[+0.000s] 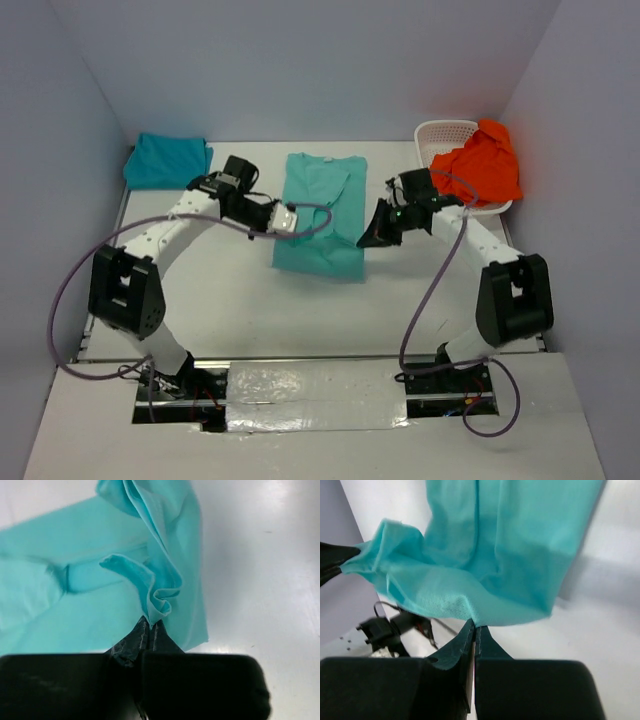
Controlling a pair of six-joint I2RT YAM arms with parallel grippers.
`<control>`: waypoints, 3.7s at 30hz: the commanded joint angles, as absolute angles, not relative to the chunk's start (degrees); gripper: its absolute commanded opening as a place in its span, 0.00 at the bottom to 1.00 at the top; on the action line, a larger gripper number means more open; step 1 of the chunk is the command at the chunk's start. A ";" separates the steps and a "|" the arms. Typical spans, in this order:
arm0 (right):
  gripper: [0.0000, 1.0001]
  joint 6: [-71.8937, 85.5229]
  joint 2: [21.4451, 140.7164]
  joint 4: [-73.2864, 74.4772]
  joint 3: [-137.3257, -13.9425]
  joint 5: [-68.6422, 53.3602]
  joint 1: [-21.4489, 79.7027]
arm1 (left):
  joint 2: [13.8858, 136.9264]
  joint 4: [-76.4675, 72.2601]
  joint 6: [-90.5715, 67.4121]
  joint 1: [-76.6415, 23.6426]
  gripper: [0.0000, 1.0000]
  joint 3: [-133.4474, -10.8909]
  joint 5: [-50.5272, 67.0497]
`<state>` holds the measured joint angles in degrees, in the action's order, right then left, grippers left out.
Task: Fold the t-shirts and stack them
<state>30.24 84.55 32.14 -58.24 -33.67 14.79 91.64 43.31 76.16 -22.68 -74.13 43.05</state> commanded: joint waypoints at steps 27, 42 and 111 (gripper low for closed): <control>0.00 19.60 123.48 43.94 -103.53 -28.56 8.09 | 118.03 16.88 35.78 -16.44 0.00 -94.22 33.40; 0.63 14.86 127.72 44.04 -116.11 -25.50 6.94 | 122.52 9.76 19.96 -15.82 0.64 -100.27 18.05; 0.64 26.72 111.26 29.10 -66.45 -24.78 13.98 | 98.88 12.22 65.30 -33.22 0.65 -58.01 9.23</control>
<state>26.39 109.12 32.49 -68.66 -25.26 13.65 98.59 14.90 66.26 -33.10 -59.48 9.89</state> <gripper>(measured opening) 0.639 0.652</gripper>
